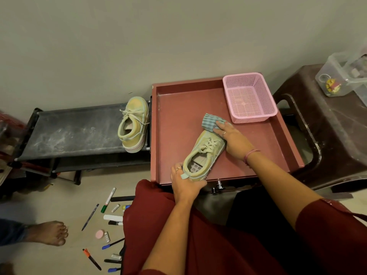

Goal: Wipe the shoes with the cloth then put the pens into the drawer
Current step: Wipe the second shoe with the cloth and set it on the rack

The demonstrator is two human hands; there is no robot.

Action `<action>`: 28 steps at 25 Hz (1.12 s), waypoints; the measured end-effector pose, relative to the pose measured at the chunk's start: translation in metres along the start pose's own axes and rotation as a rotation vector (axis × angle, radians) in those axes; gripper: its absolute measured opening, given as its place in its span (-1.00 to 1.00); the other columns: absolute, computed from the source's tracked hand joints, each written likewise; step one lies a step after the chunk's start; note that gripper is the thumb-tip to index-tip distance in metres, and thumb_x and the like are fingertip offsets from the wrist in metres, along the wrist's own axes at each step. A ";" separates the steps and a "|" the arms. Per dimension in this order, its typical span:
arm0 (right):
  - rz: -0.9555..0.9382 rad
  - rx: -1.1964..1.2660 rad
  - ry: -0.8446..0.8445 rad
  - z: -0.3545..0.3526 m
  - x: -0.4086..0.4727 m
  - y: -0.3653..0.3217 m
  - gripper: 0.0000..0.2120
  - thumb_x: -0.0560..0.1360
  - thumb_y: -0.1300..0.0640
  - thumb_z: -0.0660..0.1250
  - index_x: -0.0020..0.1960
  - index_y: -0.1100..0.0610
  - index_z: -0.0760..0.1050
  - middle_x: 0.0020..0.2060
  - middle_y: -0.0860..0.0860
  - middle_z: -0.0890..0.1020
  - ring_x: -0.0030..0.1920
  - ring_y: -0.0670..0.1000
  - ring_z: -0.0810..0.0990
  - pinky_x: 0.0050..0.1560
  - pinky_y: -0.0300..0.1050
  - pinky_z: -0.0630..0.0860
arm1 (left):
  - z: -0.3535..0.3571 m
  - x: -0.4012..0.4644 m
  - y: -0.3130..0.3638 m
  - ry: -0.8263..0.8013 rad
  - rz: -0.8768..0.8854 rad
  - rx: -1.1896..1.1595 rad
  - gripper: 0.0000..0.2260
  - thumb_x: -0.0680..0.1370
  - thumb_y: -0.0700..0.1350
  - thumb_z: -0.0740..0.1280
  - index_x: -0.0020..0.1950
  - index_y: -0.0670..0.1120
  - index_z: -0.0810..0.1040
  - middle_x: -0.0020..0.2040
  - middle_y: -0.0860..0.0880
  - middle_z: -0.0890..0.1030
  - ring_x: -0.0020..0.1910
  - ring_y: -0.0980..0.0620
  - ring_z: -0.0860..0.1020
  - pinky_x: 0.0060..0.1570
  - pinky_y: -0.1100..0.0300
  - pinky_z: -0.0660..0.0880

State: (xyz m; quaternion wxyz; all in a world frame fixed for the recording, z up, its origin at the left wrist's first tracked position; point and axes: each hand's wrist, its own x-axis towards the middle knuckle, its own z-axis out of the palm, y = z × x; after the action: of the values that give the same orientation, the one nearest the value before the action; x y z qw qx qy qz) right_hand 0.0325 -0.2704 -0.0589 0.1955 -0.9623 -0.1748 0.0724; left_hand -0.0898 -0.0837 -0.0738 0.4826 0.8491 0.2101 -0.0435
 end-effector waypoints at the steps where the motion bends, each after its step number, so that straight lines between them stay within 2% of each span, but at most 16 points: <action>1: 0.002 0.043 -0.004 0.005 -0.004 -0.004 -0.44 0.48 0.43 0.17 0.44 0.13 0.31 0.49 0.05 0.22 0.51 0.12 0.11 0.51 -0.03 0.04 | 0.000 0.000 0.000 -0.002 0.001 0.003 -0.40 0.07 -0.10 0.57 0.03 -0.09 0.40 0.03 -0.01 0.44 0.05 -0.02 0.46 0.00 0.02 0.52; 5: -0.065 0.234 0.070 0.004 -0.027 0.011 -0.34 0.35 0.58 0.10 0.38 0.18 0.38 0.42 0.06 0.34 0.46 0.11 0.24 0.47 -0.12 0.09 | 0.000 0.000 0.001 -0.001 -0.008 -0.004 -0.38 0.02 0.01 0.53 0.01 -0.05 0.40 0.02 0.01 0.45 0.03 -0.02 0.49 0.01 -0.03 0.53; 7: 0.057 0.368 0.109 0.006 -0.030 0.013 -0.28 0.33 0.61 0.07 0.43 0.20 0.30 0.46 0.03 0.24 0.49 0.07 0.16 0.48 -0.17 0.03 | 0.000 0.000 0.000 0.001 -0.025 -0.026 -0.37 -0.01 0.04 0.49 0.01 -0.03 0.40 0.00 0.03 0.45 0.00 -0.01 0.50 0.00 -0.04 0.54; 10: 0.283 0.629 0.187 0.023 -0.025 -0.017 -0.26 0.38 0.59 0.05 0.50 0.19 0.14 0.52 0.03 0.02 0.53 0.00 -0.04 0.52 -0.09 -0.07 | 0.000 0.002 0.000 0.002 -0.043 -0.072 -0.38 -0.04 0.03 0.49 -0.03 -0.01 0.39 -0.01 0.01 0.48 -0.04 0.00 0.53 -0.03 -0.02 0.55; 12: 0.399 0.843 0.280 0.035 -0.029 -0.040 -0.26 0.42 0.57 0.03 0.53 0.13 0.07 0.53 -0.04 -0.06 0.52 -0.11 -0.09 0.53 -0.06 -0.05 | 0.000 0.003 0.000 0.010 -0.056 -0.099 -0.39 -0.05 0.02 0.50 -0.05 0.01 0.40 -0.02 0.00 0.51 -0.05 0.00 0.55 -0.05 0.00 0.57; 14: 0.465 1.003 0.295 0.047 -0.043 -0.058 -0.23 0.43 0.56 0.01 0.54 0.08 0.00 0.52 -0.11 -0.11 0.48 -0.23 -0.11 0.52 -0.13 -0.05 | 0.001 0.003 0.001 0.014 -0.064 -0.125 -0.40 -0.04 0.01 0.52 -0.05 0.03 0.41 -0.01 0.01 0.53 -0.05 0.02 0.57 -0.05 0.07 0.56; 17: 0.346 0.963 0.253 0.065 -0.075 -0.091 -0.22 0.42 0.57 0.02 0.54 0.10 -0.05 0.53 -0.04 -0.14 0.50 -0.18 -0.18 0.44 -0.41 -0.10 | 0.003 0.005 -0.002 -0.004 -0.091 -0.215 -0.35 0.00 0.01 0.58 0.03 0.01 0.45 0.02 0.02 0.57 -0.04 0.09 0.59 -0.06 0.16 0.56; 20: 0.345 0.904 0.262 0.056 -0.074 -0.097 -0.21 0.41 0.58 0.03 0.54 0.11 -0.06 0.52 -0.02 -0.11 0.47 -0.20 -0.15 0.23 -0.66 -0.02 | 0.004 0.008 -0.007 -0.021 -0.090 -0.242 -0.35 0.02 0.01 0.61 0.06 0.04 0.49 0.04 0.02 0.60 -0.03 0.11 0.61 -0.04 0.11 0.60; 22: 0.360 0.766 0.262 0.040 -0.051 -0.078 -0.19 0.40 0.56 0.04 0.54 0.10 -0.08 0.53 -0.01 -0.13 0.43 -0.22 -0.12 0.27 -0.61 -0.04 | 0.005 0.010 -0.008 -0.018 -0.088 -0.239 -0.36 0.00 -0.01 0.59 0.03 0.07 0.49 0.03 0.01 0.60 -0.03 0.08 0.62 -0.04 0.04 0.61; 25: 0.360 0.639 0.178 0.015 -0.012 -0.044 -0.28 0.48 0.49 0.11 0.54 0.16 -0.11 0.53 0.08 -0.17 0.52 -0.03 -0.11 0.43 -0.30 -0.03 | 0.004 0.010 -0.006 -0.012 -0.109 -0.234 -0.36 -0.03 -0.03 0.58 0.01 0.04 0.47 0.01 -0.01 0.59 -0.08 0.07 0.61 -0.07 0.05 0.62; 26: 0.372 0.641 0.153 0.011 -0.005 -0.041 -0.30 0.52 0.45 0.13 0.53 0.18 -0.12 0.53 0.11 -0.19 0.53 0.03 -0.12 0.43 -0.26 -0.05 | 0.004 0.010 -0.006 -0.010 -0.107 -0.231 -0.36 -0.03 -0.03 0.58 0.01 0.03 0.47 0.01 -0.01 0.59 -0.10 0.08 0.61 -0.09 0.08 0.62; 28: 0.417 0.669 0.147 0.010 -0.004 -0.048 -0.31 0.54 0.43 0.13 0.53 0.20 -0.16 0.52 0.14 -0.23 0.53 0.06 -0.16 0.39 -0.32 -0.11 | 0.004 0.009 -0.005 -0.007 -0.109 -0.233 -0.36 -0.03 -0.03 0.59 -0.01 0.02 0.47 0.00 -0.01 0.58 -0.11 0.09 0.61 -0.11 0.13 0.61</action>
State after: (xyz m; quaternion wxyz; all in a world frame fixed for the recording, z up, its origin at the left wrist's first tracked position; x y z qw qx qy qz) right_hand 0.0118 -0.2270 -0.0490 0.4912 -0.8629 0.0720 0.0945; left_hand -0.0829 -0.0821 -0.0824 0.5756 0.7746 0.2578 -0.0476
